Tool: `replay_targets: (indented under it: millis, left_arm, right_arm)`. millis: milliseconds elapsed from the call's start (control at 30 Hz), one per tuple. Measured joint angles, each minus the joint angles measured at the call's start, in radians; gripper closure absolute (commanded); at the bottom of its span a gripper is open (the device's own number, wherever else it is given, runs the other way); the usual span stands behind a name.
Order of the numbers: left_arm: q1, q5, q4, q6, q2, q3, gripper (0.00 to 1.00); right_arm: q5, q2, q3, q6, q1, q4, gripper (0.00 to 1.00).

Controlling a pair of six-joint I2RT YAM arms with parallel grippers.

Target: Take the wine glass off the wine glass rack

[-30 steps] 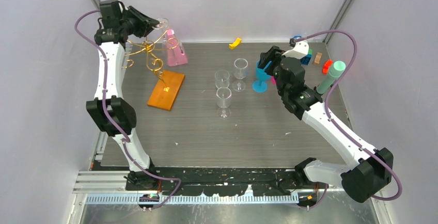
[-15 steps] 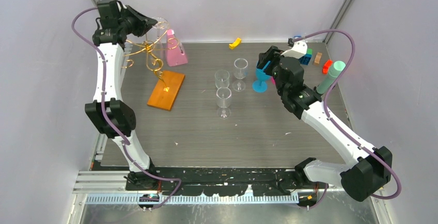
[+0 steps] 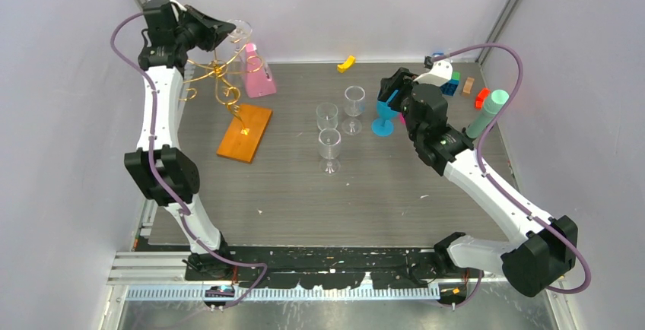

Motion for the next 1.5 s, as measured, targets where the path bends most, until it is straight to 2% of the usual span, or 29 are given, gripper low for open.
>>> replay_targets:
  millis: [400, 767, 1200, 1500]
  left_arm:
    - [0.000, 0.153, 0.176, -0.164, -0.001, -0.052, 1.00]
    - [0.025, 0.167, 0.073, -0.127, -0.048, -0.053, 1.00]
    - [0.086, 0.108, 0.048, -0.095, -0.087, -0.048, 1.00]
    - [0.084, 0.135, 0.377, -0.219, -0.040, -0.051, 1.00]
  right_arm:
    - [0.000, -0.005, 0.000, 0.001, 0.000, 0.000, 0.34]
    - [0.000, -0.013, 0.000, 0.002, 0.000, 0.000, 0.34]
    - [-0.001, -0.013, 0.000, 0.002, 0.000, 0.000, 0.34]
    - [-0.004, -0.013, 0.000, 0.002, 0.000, 0.000, 0.34]
